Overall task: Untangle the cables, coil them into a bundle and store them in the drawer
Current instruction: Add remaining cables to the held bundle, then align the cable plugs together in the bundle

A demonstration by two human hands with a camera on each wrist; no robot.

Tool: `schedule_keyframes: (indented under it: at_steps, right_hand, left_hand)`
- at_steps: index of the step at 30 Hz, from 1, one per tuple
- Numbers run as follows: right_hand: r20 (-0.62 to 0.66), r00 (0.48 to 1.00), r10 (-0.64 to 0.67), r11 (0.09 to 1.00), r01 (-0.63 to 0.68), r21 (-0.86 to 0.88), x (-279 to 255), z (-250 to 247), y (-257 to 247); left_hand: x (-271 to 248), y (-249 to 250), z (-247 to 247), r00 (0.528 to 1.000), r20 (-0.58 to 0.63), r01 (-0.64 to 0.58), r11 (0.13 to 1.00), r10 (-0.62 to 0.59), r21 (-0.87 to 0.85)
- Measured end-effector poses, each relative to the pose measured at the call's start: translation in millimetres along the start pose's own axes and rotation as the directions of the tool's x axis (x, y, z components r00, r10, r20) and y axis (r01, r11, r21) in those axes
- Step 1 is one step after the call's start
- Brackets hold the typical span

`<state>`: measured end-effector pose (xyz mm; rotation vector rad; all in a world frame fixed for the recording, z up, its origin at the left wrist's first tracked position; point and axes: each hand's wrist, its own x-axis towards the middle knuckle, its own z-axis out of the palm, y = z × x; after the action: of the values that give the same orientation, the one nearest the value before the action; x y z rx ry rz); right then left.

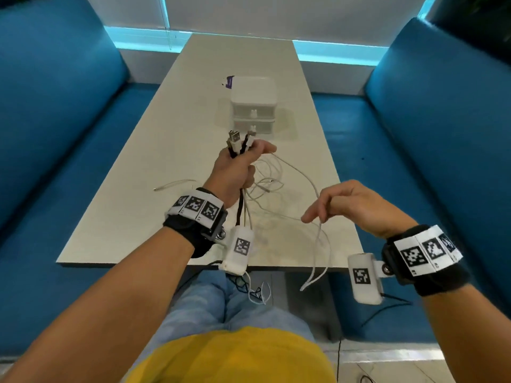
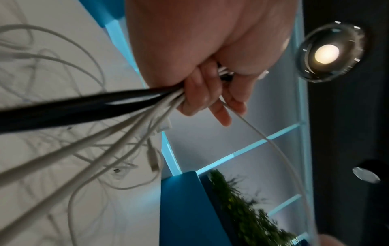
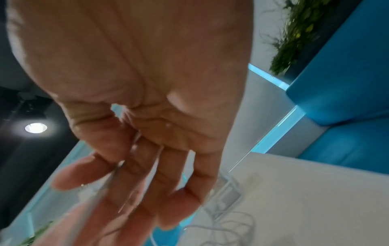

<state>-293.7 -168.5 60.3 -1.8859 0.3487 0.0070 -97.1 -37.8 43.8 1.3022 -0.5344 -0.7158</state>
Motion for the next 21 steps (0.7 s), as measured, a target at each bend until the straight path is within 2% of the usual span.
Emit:
schedule_keyframes:
  at_steps: [2, 4, 5, 6, 9, 13, 18, 20, 21]
  right_hand:
    - [-0.121, 0.992, 0.025, 1.0, -0.024, 0.009, -14.0, -4.4, 11.0]
    - [-0.291, 0.957, 0.015, 0.993, 0.019, 0.114, -28.7, -10.4, 11.9]
    - [-0.336, 0.942, 0.017, 0.985, 0.043, 0.169, -36.2, -12.6, 9.9]
    - [-0.344, 0.939, 0.02, 0.981, 0.048, 0.186, -43.5, -14.2, 8.3]
    - [-0.28, 0.96, 0.031, 0.998, -0.013, 0.066, -62.9, -11.6, 7.2]
    - [-0.297, 0.95, 0.093, 0.995, -0.095, 0.007, -91.4, -9.8, 26.1]
    - [-0.264, 0.932, 0.246, 0.969, -0.246, 0.035, -126.2, -8.1, 72.2]
    - [-0.238, 0.921, 0.309, 0.95, -0.311, 0.032, -137.7, -7.6, 95.0]
    - [-0.242, 0.906, 0.348, 0.935, -0.352, 0.028, -143.5, -7.5, 107.8]
  left_hand:
    - [-11.1, 4.5, 16.4, 0.993, 0.115, -0.017, 0.993, 0.004, 0.113]
    - [-24.9, 6.8, 37.0, 0.959, 0.282, -0.059, 0.979, 0.002, 0.195]
    - [-30.4, 5.5, 47.9, 0.934, 0.356, -0.098, 0.966, 0.007, 0.237]
    - [-36.1, 3.7, 58.9, 0.907, 0.42, -0.147, 0.95, 0.019, 0.274]
    - [-48.9, -7.7, 86.8, 0.833, 0.552, -0.266, 0.904, 0.041, 0.334]
    - [-56.4, -24.1, 106.7, 0.79, 0.609, -0.22, 0.894, -0.072, 0.391]
    - [-65.1, -42.2, 127.4, 0.655, 0.727, -0.255, 0.845, -0.207, 0.47]
    - [-68.8, -41.6, 136.5, 0.624, 0.743, -0.283, 0.816, -0.242, 0.503]
    - [-70.9, -41.3, 140.2, 0.626, 0.74, -0.281, 0.814, -0.245, 0.508]
